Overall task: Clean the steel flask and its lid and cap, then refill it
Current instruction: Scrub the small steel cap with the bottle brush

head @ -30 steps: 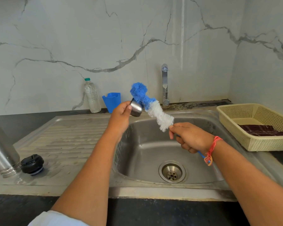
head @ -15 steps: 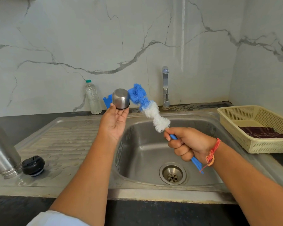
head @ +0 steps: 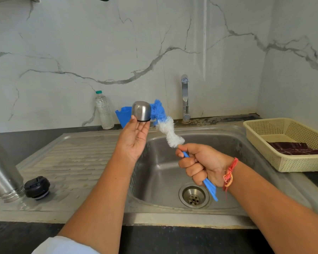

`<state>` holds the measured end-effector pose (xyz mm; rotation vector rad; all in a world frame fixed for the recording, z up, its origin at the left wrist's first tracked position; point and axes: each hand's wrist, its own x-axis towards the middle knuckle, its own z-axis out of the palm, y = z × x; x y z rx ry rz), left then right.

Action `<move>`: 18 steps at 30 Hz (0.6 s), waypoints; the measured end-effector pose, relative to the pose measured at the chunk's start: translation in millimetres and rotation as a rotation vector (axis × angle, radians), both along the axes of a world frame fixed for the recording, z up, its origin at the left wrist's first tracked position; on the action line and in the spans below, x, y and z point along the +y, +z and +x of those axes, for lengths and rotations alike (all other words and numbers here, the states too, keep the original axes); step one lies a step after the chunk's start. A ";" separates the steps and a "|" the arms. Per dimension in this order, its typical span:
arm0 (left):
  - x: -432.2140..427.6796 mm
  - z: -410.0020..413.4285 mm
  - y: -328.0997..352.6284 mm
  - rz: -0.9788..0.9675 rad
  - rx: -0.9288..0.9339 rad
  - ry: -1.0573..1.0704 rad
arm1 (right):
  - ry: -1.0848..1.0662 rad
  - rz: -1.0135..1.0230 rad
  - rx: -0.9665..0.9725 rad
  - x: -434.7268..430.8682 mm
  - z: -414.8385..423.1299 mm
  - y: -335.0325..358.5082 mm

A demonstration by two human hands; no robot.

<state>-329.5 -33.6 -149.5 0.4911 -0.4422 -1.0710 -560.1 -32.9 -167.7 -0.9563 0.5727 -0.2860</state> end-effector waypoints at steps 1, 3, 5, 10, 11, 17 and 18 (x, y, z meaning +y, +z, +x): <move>-0.4 1.4 0.1 -0.004 0.000 0.011 | 0.015 0.027 -0.013 0.1 -0.7 0.5; -1.2 8.0 -0.6 -0.008 0.009 0.057 | 0.049 0.061 -0.023 1.5 -2.2 0.5; -1.1 9.8 -3.5 0.027 -0.042 0.087 | 0.062 0.074 -0.020 2.9 -0.2 -0.4; -7.4 -0.6 -7.1 0.075 -0.190 0.123 | 0.091 0.153 -0.092 0.1 1.0 0.4; -9.1 2.2 -7.0 0.065 -0.192 0.160 | 0.112 0.163 -0.104 0.6 0.0 0.5; -11.9 -11.4 -17.0 0.067 -0.355 0.091 | 0.114 0.241 -0.157 -2.1 2.7 -2.2; -13.4 -11.9 -16.1 0.058 -0.352 0.103 | 0.126 0.264 -0.170 -2.7 1.4 -2.8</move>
